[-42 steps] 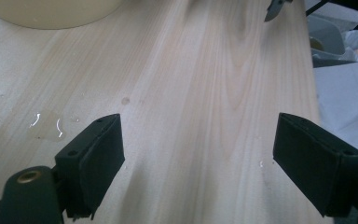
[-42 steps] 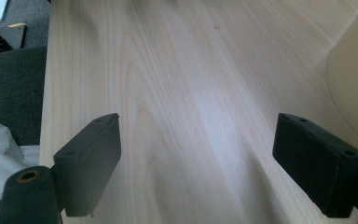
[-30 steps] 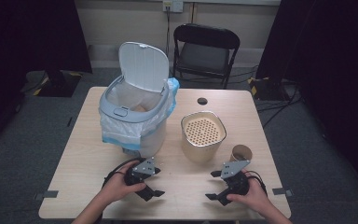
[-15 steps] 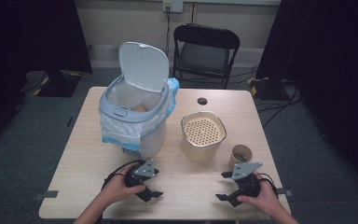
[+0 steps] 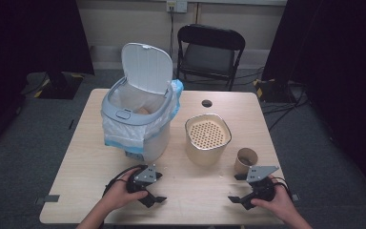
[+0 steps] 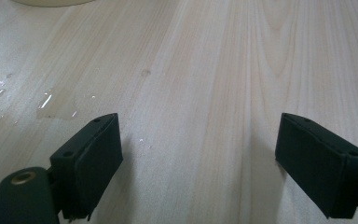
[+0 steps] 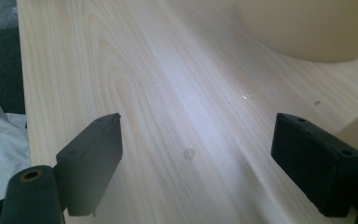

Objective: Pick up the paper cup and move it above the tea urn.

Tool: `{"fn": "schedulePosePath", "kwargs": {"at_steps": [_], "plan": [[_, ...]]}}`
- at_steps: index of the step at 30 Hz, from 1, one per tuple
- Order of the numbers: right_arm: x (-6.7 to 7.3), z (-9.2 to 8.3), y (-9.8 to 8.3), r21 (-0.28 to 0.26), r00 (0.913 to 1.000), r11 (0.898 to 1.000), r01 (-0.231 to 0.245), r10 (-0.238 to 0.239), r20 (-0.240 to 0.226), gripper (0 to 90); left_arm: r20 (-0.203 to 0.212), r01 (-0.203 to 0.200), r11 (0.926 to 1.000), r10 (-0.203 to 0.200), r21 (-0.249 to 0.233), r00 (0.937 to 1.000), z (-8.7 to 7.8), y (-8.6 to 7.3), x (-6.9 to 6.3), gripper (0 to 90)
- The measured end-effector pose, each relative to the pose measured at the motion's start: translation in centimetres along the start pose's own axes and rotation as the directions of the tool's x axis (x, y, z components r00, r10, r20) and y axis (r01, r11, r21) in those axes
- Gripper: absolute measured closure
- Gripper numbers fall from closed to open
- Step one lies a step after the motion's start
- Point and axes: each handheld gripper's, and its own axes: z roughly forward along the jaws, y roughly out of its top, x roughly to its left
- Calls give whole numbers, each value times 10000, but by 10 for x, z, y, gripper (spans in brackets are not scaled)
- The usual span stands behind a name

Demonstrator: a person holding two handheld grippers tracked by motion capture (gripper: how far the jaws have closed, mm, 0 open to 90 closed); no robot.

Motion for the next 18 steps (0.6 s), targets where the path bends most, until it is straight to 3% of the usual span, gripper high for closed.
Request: {"fn": "schedulePosePath", "kwargs": {"at_steps": [18], "plan": [[-14, -22, -23, -21, 9968, 9986, -533, 534, 599, 161, 2, 2, 10000, -2, -1, 10000, 0, 0, 0, 138]]}}
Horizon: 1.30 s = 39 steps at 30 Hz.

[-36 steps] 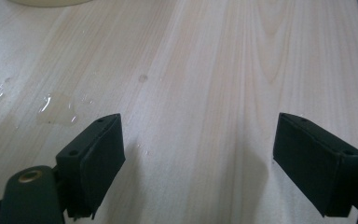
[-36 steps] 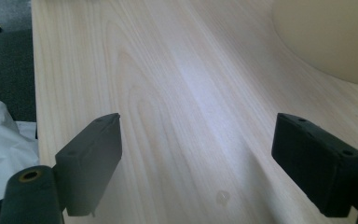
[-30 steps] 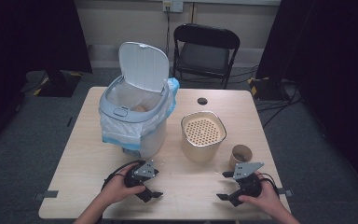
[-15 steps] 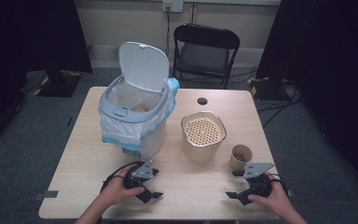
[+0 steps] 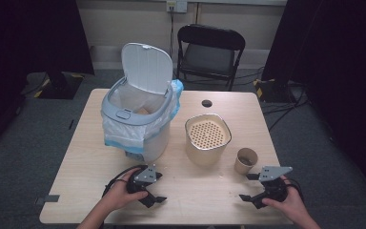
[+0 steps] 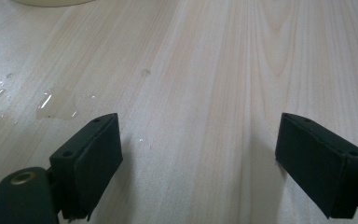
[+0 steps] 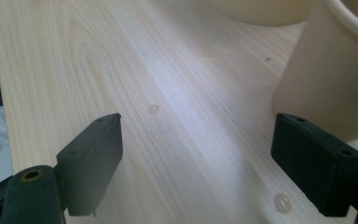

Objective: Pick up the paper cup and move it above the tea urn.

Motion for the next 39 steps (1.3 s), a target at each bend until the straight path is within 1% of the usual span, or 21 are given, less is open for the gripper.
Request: {"fn": "schedulePosePath", "kwargs": {"at_steps": [4, 13, 21, 24, 25, 30, 34, 37, 38, 39], "plan": [[-5, -4, -4, 65, 9998, 9999, -123, 122, 165, 161, 1, 2, 10000, -2, -1, 10000, 0, 0, 0, 138], [-18, -10, -7, -8, 9977, 9993, -366, 366, 570, 162, 25, -3, 10000, 3, 18, 10000, 0, 0, 0, 133], [-31, -8, -7, -47, 9937, 9984, -564, 566, 970, 162, 53, -17, 10000, 17, 25, 10000, 1, 0, 0, 123], [-36, -6, -6, -175, 9917, 9975, -681, 696, 1078, 169, 38, -34, 10000, 34, 50, 10000, 1, 0, 0, 120], [-37, -6, -6, -185, 9920, 9975, -685, 701, 1051, 171, 46, -37, 10000, 36, 52, 10000, 1, 0, 0, 119], [-43, -3, -4, -151, 9892, 9969, -768, 781, 1242, 175, 63, -71, 9999, 70, 89, 10000, 1, 1, -1, 112], [-49, -1, -4, -300, 9869, 9951, -939, 970, 1289, 176, 81, -94, 9999, 94, 64, 9999, 1, 0, 0, 109], [-53, 0, -3, -544, 9841, 9924, -1107, 1171, 1334, 176, 116, -116, 9999, 115, 90, 9999, 1, 1, -1, 102], [-55, 0, -2, -707, 9824, 9902, -1209, 1295, 1347, 178, 123, -118, 9999, 117, 100, 9999, 2, 1, -1, 98], [-55, 0, -2, -707, 9824, 9902, -1209, 1295, 1347, 178, 123, -118, 9999, 117, 100, 9999, 2, 1, -1, 96]]}}
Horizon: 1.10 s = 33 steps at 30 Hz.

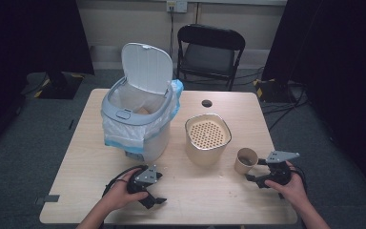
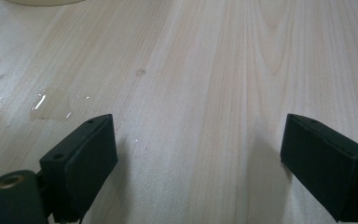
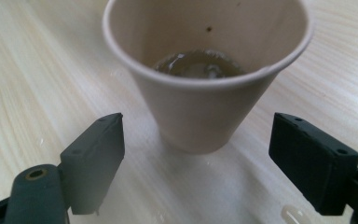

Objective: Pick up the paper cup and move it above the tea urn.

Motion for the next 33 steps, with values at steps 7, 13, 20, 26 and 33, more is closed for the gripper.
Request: {"fn": "schedulePosePath", "kwargs": {"at_steps": [7, 13, 20, 26, 33], "plan": [[-6, 5, 6, -252, 9999, 9996, -157, 159, 41, 179, 21, 4, 10000, -4, 19, 10000, 0, 0, 0, 94], [-5, 12, 10, -510, 9998, 9986, -170, 168, -48, 179, 12, -42, 10000, 42, 42, 10000, 0, 0, 0, 85], [-5, 16, 11, -695, 9994, 9971, -312, 301, -166, 181, 15, -55, 10000, 55, 51, 10000, 0, 0, 0, 82], [-5, 20, 13, -932, 9990, 9950, -369, 344, -289, 190, 61, -79, 9999, 79, 88, 10000, 1, 1, 0, 71], [-3, 25, 15, -1203, 9985, 9918, -422, 377, -399, 226, 68, -108, 9999, 107, 74, 9999, 1, 1, 0, 67]]}}
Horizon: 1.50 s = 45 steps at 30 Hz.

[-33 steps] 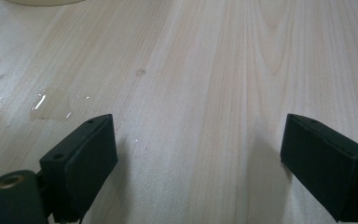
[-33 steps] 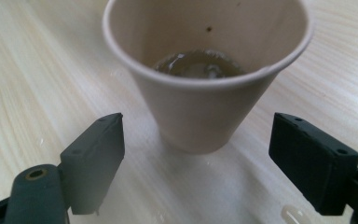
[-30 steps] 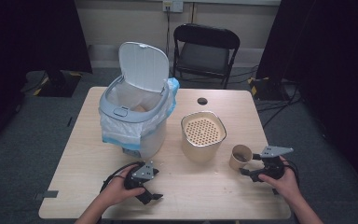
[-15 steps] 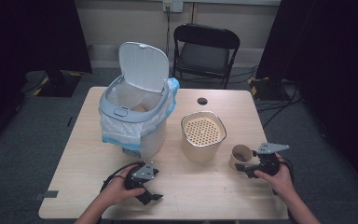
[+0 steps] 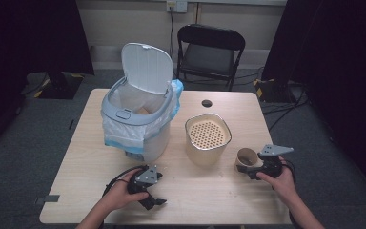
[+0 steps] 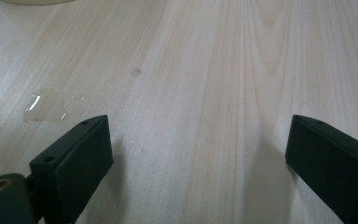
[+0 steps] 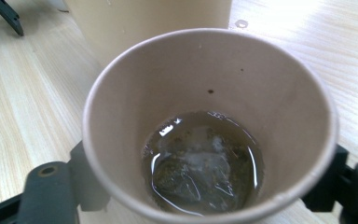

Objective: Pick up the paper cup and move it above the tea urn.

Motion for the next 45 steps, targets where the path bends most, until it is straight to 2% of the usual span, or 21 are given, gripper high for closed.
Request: {"fn": "schedulePosePath", "kwargs": {"at_steps": [11, 28, 34, 45], "plan": [[1, 3, -2, -390, 9997, 9990, -238, 239, 29, 234, 6, 12, 10000, -12, 10, 10000, 0, 0, 0, 66], [0, 0, -2, -544, 9993, 9982, -268, 283, 263, 249, -1, -15, 10000, 15, 66, 10000, 0, 0, 0, 60], [-2, -5, 3, -608, 9989, 9980, -198, 223, 412, 252, 9, 13, 10000, -13, 30, 10000, 1, 0, -1, 54], [-9, -8, 19, -312, 9978, 9995, -23, 44, 664, 255, 19, 11, 10000, -11, 33, 10000, 1, 0, -1, 54]]}}
